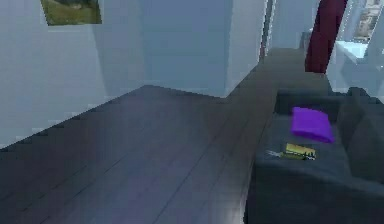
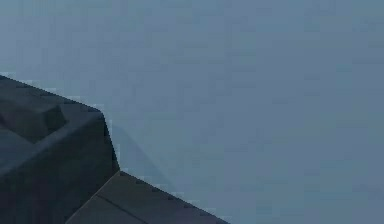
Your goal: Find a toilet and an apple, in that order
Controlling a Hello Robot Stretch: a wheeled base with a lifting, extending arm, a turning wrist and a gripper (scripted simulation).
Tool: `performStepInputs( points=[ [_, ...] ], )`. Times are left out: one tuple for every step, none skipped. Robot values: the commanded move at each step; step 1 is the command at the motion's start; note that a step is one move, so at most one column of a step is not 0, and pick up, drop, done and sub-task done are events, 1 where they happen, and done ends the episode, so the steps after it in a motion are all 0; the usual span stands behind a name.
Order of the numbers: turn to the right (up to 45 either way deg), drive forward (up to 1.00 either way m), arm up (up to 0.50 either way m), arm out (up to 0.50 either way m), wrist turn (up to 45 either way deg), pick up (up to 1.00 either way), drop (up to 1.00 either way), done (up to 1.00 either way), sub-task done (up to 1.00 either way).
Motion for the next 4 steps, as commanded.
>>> performStepInputs(
  points=[
    [0.0,0.95,0.0,0.0,0.0,0.0,0.0,0.0,0.0],
    [27.0,0.0,0.0,0.0,0.0,0.0,0.0,0.0,0.0],
    [0.0,1.0,0.0,0.0,0.0,0.0,0.0,0.0,0.0],
    [0.0,1.0,0.0,0.0,0.0,0.0,0.0,0.0,0.0]
  ],
)
